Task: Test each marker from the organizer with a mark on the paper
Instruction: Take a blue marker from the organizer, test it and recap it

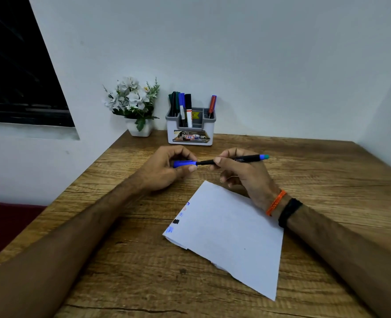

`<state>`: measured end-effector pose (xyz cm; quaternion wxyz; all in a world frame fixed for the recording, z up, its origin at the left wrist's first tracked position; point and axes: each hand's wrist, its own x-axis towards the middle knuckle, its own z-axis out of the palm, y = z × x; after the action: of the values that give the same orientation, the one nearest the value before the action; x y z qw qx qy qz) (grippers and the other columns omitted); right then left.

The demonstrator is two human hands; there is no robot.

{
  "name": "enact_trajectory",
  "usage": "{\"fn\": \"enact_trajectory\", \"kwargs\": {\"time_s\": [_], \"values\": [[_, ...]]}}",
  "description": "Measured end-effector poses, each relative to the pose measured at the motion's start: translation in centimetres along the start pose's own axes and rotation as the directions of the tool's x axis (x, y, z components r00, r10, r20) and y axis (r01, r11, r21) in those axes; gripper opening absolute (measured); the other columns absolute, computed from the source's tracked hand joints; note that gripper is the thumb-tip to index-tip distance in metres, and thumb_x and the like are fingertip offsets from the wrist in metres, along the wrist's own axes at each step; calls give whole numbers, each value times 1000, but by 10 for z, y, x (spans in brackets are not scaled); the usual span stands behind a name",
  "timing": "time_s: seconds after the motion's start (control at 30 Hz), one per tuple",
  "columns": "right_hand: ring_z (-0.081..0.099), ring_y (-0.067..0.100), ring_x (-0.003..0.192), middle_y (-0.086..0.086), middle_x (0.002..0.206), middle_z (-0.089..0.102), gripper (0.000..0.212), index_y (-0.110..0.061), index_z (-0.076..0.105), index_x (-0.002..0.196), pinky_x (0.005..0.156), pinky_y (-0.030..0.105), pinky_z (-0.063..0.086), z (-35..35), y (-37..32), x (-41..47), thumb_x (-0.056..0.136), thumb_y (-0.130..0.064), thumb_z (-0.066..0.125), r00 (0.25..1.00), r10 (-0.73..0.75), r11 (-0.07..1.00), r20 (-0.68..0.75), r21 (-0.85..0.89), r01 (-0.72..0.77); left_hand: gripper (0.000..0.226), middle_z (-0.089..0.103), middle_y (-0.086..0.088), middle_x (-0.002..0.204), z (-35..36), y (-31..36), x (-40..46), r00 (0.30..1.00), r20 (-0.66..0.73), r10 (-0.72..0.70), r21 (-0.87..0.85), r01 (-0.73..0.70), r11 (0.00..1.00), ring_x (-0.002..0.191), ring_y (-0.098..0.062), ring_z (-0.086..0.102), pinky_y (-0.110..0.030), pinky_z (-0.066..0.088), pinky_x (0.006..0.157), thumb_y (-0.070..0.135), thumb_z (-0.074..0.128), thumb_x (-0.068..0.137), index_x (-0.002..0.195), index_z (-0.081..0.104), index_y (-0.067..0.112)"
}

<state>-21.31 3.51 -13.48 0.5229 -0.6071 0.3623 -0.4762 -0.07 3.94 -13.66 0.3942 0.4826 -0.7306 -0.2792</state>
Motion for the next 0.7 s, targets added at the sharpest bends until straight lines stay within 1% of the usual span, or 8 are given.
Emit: {"fn": "enact_trajectory", "kwargs": {"time_s": [0.1,0.2,0.27,0.37,0.43,0.53,0.6,0.7], "values": [[56,12,47,10,78,75,10,-11,65,85,45,20,41,2,3,-1,85,-14,74,999,-37,999,4,-27,37,12,67,0,89,2,2,-1,1000,5,8,-30,-8,1000,71,-7,64,-23,53,64,13,70,85,93,66,20],[54,13,46,7,70,69,16,-5,72,89,44,19,42,1,5,-2,81,-17,78,997,-82,995,-18,-62,80,12,69,-5,91,2,1,0,1000,7,3,-38,-3,999,76,-18,66,-35,58,70,16,71,84,94,67,19],[54,14,49,7,72,70,14,-6,76,94,46,21,41,-2,5,-1,88,-17,71,998,-66,996,2,-58,66,12,69,-4,93,2,0,1,1000,6,-7,-43,7,999,80,-18,66,-39,58,73,16,72,83,94,68,19],[57,12,51,10,82,75,18,-8,76,101,48,20,40,-5,3,0,94,-13,60,999,-10,999,35,-33,12,12,68,0,93,2,1,1,1000,-3,-2,-45,2,999,80,-9,64,-31,54,71,14,71,84,94,68,19],[59,10,50,12,87,77,15,-9,76,99,48,20,41,-4,5,0,93,-12,63,999,-15,998,39,-58,17,11,68,1,93,2,3,0,1000,-17,-6,-36,5,999,78,-8,63,-27,53,70,14,70,84,93,68,19],[59,9,49,10,88,78,10,-10,75,96,48,20,43,-5,8,0,91,-12,67,999,-41,995,37,-86,44,11,67,4,91,1,3,0,1000,-30,-5,-19,4,1000,76,-2,61,-22,48,69,14,69,85,92,66,21],[56,9,46,11,85,77,12,-6,75,99,46,19,43,-6,9,1,91,-10,67,996,-78,991,53,-104,84,10,65,4,91,2,2,-1,999,-33,-9,-23,8,1000,77,-4,59,-22,47,70,13,68,87,92,65,21],[49,9,42,13,81,73,16,5,69,103,42,17,41,-5,11,3,93,-4,63,989,-126,984,82,-115,135,8,62,3,92,5,3,-1,999,-14,-37,-27,37,999,78,-4,57,-21,45,69,12,63,90,95,61,18]]}}
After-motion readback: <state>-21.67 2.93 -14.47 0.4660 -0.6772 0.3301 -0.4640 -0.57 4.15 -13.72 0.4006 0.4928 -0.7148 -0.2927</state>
